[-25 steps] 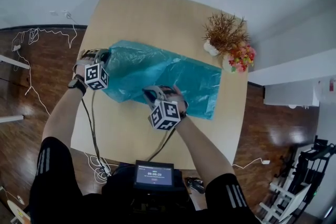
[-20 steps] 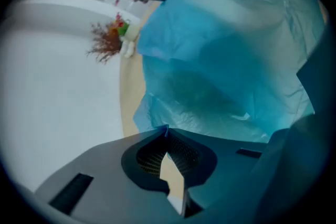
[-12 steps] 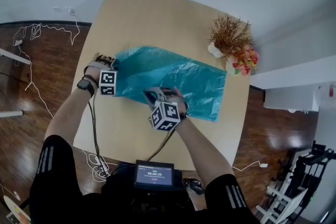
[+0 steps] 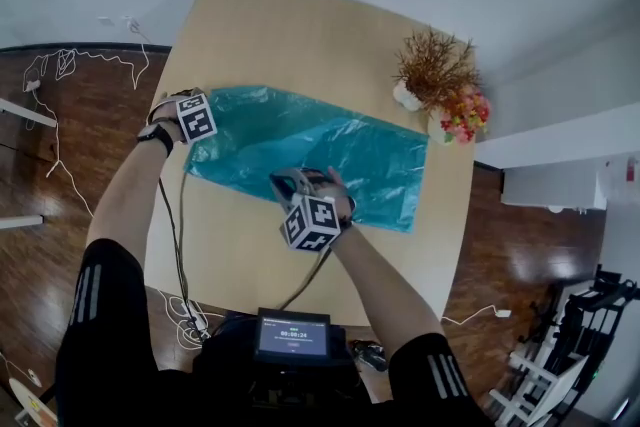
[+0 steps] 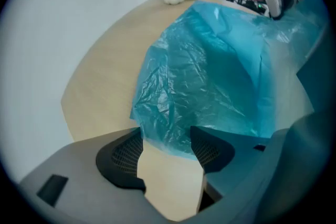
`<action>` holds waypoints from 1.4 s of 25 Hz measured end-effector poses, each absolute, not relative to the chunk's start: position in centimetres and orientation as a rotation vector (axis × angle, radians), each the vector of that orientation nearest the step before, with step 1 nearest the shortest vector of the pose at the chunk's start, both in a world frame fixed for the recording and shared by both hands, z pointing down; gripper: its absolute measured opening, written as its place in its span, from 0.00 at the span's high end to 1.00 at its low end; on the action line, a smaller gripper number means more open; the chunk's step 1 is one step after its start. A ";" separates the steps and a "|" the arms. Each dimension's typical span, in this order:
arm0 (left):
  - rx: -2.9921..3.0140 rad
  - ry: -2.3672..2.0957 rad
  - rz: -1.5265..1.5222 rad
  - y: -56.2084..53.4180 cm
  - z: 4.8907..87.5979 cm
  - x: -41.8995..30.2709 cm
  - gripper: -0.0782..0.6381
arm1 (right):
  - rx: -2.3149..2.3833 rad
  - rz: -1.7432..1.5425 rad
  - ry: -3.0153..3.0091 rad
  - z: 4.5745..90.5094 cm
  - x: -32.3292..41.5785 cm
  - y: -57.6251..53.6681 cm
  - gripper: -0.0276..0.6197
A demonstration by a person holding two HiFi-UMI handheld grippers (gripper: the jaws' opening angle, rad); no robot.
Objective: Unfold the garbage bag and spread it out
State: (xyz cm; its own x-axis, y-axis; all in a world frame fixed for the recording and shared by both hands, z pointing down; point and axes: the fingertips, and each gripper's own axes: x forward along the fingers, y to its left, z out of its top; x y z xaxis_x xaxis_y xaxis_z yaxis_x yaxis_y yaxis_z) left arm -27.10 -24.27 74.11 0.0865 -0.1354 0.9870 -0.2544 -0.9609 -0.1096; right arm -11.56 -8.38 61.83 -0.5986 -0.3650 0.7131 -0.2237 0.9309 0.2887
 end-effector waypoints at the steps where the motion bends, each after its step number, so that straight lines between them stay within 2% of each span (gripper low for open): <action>1: 2.227 -0.437 1.980 -24.5 73.7 -27.5 0.49 | 0.417 -0.210 -2.235 61.9 -11.7 -8.4 0.93; 7: 2.236 -0.713 1.728 -27.5 69.1 -29.8 0.49 | 0.419 -0.210 -2.242 61.8 -11.8 -8.4 0.93; 14: 2.258 -1.077 1.390 -33.1 64.3 -28.3 0.55 | 0.414 -0.204 -2.237 62.0 -11.7 -8.1 0.93; 19: 2.247 -1.002 1.555 -33.4 68.7 -26.0 0.54 | 0.428 -0.192 -2.241 61.9 -11.5 -8.1 0.93; 26: 2.192 -0.915 1.836 -33.1 73.5 -27.1 0.51 | 0.441 -0.160 -2.254 62.3 -11.3 -7.3 0.93; 31: 2.169 -1.000 1.880 -33.6 73.2 -27.8 0.51 | 0.447 -0.152 -2.261 62.3 -10.6 -6.4 0.93; 35: 2.351 -1.009 1.692 -33.1 68.8 -25.0 0.51 | 0.455 -0.164 -2.269 61.8 -10.8 -6.6 0.93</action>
